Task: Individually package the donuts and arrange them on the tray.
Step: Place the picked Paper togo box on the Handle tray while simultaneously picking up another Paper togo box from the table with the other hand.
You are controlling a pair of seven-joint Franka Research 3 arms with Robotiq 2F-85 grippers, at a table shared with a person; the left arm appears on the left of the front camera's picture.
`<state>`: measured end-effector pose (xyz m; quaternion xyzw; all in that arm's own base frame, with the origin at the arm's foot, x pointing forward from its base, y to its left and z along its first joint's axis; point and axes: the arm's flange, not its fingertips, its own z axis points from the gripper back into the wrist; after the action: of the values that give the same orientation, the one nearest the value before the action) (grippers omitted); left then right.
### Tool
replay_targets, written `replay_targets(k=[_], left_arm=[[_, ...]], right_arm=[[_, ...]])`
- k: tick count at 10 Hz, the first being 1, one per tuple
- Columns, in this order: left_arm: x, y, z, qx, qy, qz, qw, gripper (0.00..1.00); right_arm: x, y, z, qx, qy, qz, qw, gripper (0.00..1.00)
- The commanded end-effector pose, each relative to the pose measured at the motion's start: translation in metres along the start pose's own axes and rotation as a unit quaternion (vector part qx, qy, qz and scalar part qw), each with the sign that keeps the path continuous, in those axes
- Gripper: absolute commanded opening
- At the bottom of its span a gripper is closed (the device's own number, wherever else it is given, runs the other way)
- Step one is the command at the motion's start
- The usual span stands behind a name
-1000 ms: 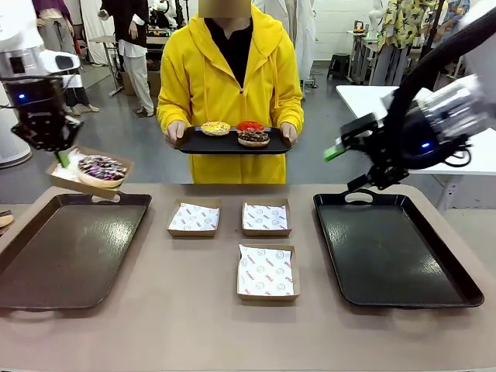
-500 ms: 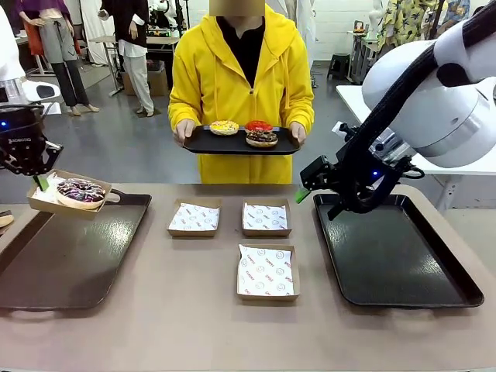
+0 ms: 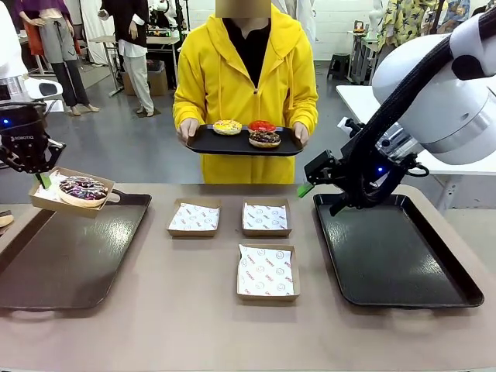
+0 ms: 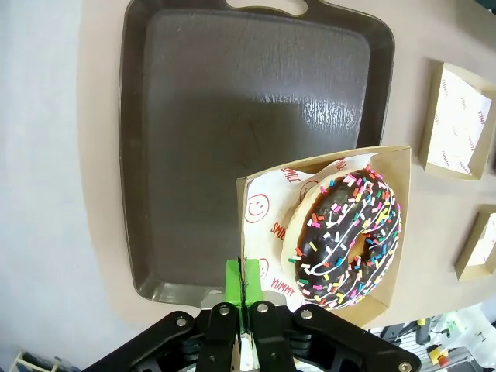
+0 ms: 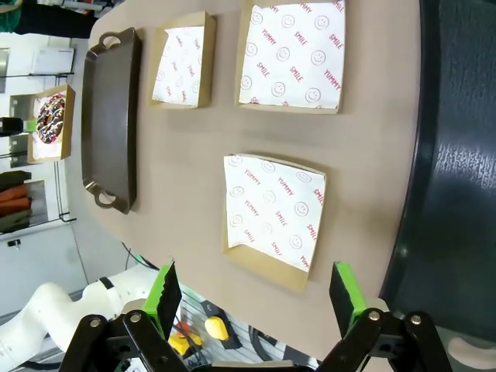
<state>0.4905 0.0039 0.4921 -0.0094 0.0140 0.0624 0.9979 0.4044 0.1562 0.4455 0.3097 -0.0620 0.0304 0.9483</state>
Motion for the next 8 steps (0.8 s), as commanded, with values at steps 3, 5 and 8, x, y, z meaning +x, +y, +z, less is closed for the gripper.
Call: replay_targets(k=[3, 5, 8], left_arm=[[0.000, 0.000, 0.000, 0.000, 0.000, 0.000, 1.000, 0.01], [-0.024, 0.005, -0.006, -0.004, -0.030, -0.073, 0.997, 0.01], [-0.057, 0.012, -0.027, -0.002, -0.049, -0.139, 0.989, 0.01]], right_arm=[[0.000, 0.001, 0.000, 0.001, 0.000, 0.001, 1.000, 1.00], [-0.006, 0.021, -0.025, -0.087, -0.019, 0.011, 0.996, 1.00], [-0.023, 0.035, -0.072, -0.165, -0.012, 0.016, 0.986, 1.00]])
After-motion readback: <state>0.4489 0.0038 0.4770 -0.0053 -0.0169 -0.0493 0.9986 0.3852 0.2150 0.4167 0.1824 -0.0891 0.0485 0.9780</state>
